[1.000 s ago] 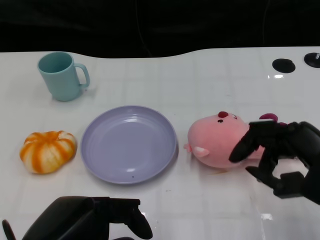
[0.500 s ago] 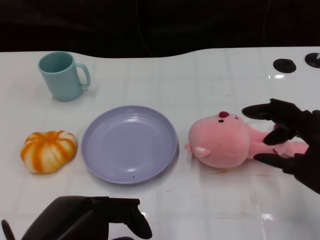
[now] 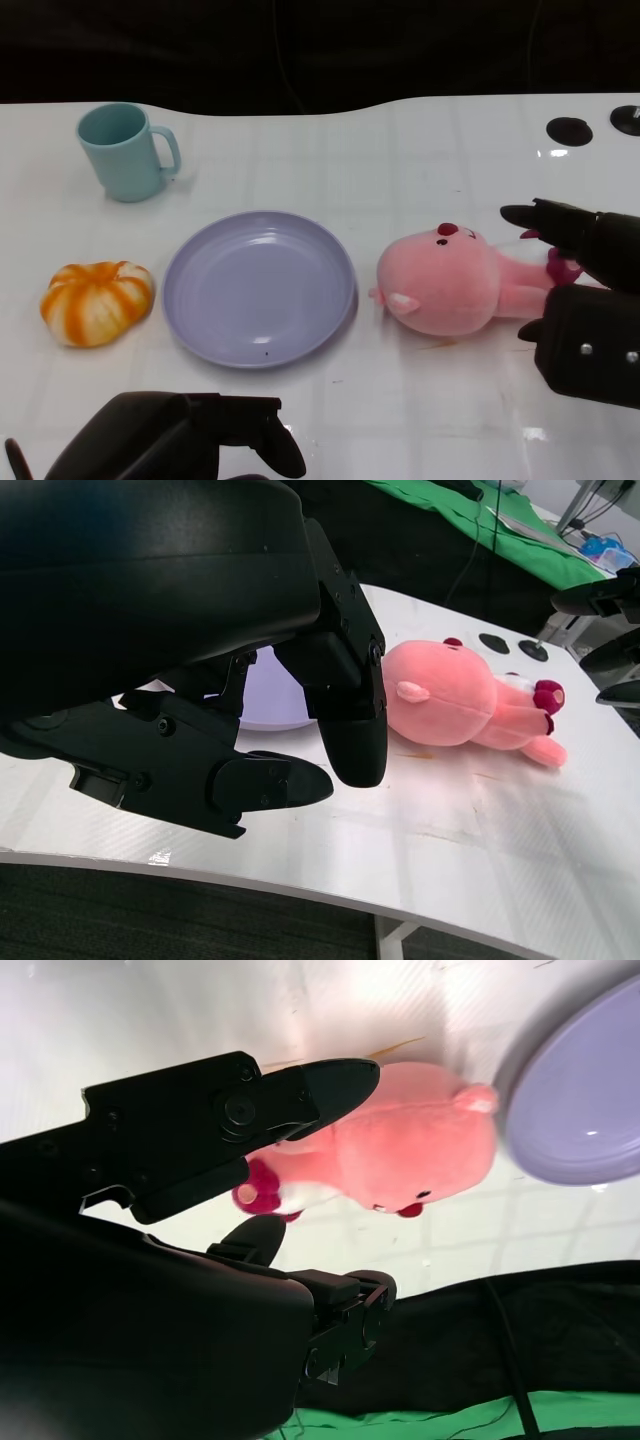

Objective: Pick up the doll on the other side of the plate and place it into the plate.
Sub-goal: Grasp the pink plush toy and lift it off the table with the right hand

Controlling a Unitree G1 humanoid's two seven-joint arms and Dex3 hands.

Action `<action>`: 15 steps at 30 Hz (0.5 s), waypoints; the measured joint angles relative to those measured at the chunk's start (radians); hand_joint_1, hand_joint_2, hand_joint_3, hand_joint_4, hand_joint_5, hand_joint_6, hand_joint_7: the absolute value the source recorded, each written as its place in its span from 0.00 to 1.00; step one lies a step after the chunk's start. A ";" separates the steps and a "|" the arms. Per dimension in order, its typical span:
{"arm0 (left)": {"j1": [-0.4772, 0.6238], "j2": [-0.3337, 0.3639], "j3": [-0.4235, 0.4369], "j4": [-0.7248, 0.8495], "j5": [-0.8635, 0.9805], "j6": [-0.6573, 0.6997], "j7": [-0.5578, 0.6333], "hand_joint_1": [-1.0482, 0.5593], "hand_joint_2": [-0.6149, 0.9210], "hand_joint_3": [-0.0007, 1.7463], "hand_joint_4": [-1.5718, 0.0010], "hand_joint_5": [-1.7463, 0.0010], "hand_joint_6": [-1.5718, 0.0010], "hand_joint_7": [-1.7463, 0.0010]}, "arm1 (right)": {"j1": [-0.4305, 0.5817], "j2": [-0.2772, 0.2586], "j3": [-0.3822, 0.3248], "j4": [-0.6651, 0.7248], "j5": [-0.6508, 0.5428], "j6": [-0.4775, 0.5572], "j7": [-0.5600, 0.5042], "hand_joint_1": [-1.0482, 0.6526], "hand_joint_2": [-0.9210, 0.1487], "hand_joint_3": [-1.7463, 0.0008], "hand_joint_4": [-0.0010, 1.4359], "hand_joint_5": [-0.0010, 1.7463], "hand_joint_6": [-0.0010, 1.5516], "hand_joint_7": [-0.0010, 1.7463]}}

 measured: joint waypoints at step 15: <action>-0.002 -0.004 -0.007 0.000 0.004 0.006 0.001 0.52 1.00 0.23 0.60 0.05 0.54 0.48 | -0.064 0.069 0.108 0.287 -0.222 -0.203 -0.073 0.14 0.00 0.92 0.16 0.32 0.21 0.05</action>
